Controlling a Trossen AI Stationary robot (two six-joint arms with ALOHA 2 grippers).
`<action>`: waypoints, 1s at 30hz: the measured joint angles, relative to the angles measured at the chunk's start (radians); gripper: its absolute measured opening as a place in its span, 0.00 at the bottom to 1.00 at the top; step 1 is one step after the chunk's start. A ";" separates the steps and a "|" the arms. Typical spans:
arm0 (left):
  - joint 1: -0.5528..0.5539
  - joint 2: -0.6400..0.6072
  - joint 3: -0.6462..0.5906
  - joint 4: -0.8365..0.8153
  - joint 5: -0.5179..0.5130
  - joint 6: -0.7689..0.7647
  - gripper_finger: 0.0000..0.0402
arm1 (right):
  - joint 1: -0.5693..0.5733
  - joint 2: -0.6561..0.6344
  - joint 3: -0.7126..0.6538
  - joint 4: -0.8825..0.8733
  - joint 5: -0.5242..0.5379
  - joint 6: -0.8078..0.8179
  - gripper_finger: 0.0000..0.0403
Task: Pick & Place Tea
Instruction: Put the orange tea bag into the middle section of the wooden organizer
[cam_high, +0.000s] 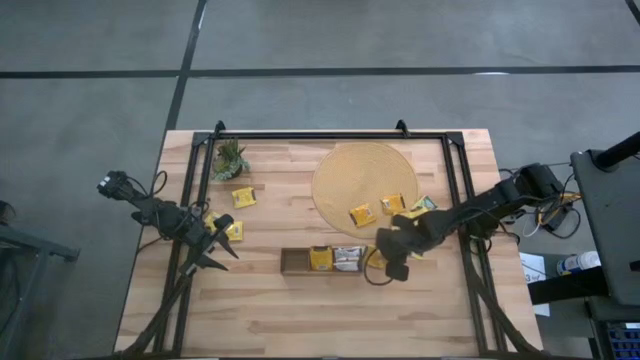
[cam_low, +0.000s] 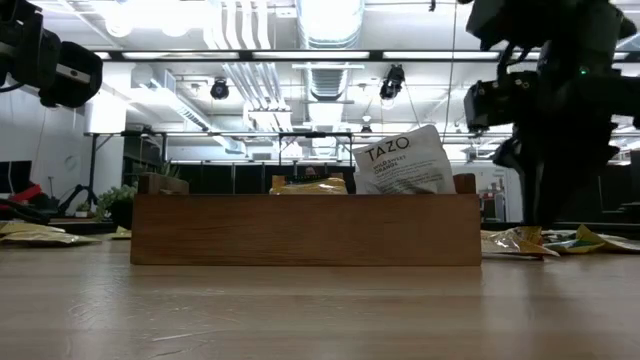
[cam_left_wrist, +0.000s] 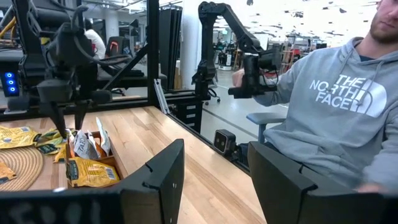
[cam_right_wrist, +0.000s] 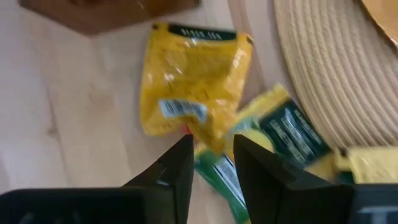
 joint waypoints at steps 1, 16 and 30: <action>0.000 0.000 0.000 0.000 0.000 0.000 0.43 | -0.007 0.000 -0.008 0.028 -0.008 -0.002 0.28; 0.000 0.000 0.000 0.000 0.000 0.000 0.43 | -0.029 0.000 -0.045 0.114 -0.024 0.006 0.22; 0.000 0.000 0.000 0.028 -0.021 -0.034 0.43 | -0.029 -0.014 -0.045 0.100 -0.031 -0.032 0.02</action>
